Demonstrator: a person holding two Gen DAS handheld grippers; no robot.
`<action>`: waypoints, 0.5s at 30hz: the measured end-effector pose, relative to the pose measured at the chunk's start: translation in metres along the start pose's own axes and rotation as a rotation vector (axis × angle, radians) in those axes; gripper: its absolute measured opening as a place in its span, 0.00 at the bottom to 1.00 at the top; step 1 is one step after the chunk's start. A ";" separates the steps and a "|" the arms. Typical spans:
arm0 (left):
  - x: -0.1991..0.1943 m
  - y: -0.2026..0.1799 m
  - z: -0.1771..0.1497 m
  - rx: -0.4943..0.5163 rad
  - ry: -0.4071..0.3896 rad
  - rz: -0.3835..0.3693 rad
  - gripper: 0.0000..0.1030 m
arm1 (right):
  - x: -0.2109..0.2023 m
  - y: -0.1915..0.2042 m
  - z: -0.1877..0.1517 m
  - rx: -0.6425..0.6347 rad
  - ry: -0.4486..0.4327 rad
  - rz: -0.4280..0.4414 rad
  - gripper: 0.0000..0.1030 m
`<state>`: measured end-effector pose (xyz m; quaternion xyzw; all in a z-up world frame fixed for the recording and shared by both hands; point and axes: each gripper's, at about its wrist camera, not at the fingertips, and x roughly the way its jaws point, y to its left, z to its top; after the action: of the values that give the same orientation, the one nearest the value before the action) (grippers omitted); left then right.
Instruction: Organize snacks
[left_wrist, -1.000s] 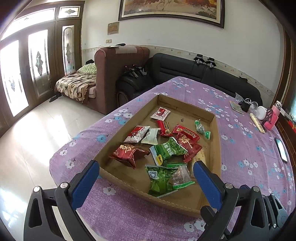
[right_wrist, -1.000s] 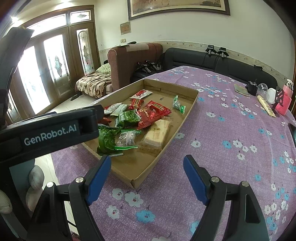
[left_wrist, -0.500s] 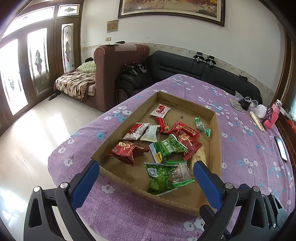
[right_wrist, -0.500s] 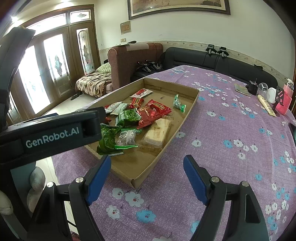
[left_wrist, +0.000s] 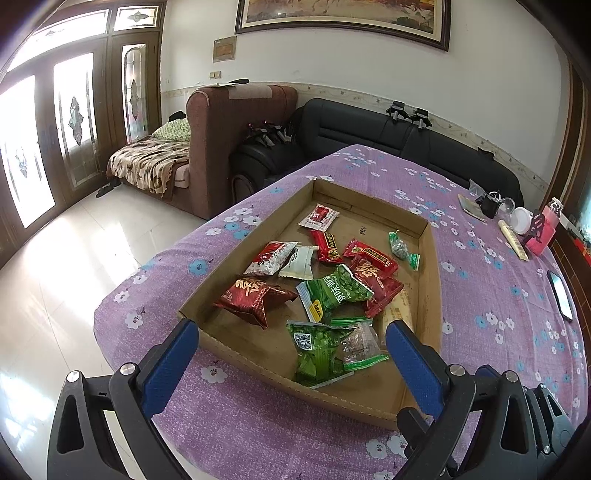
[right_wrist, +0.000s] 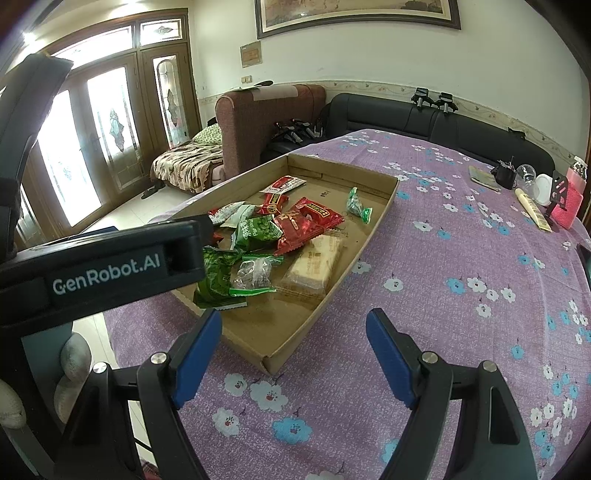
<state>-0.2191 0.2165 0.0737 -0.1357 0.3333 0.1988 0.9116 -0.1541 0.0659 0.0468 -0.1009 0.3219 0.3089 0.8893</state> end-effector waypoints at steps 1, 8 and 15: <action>0.000 0.000 0.000 0.000 0.000 0.000 1.00 | 0.000 0.000 0.000 0.000 0.000 0.000 0.78; 0.000 0.000 0.000 0.004 0.002 -0.003 1.00 | 0.001 0.000 0.000 -0.001 0.001 0.001 0.78; 0.000 -0.001 0.000 0.004 0.003 -0.003 1.00 | 0.001 0.000 0.000 -0.002 0.001 0.001 0.78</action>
<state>-0.2184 0.2153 0.0736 -0.1348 0.3349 0.1966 0.9116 -0.1538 0.0662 0.0463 -0.1017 0.3223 0.3096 0.8888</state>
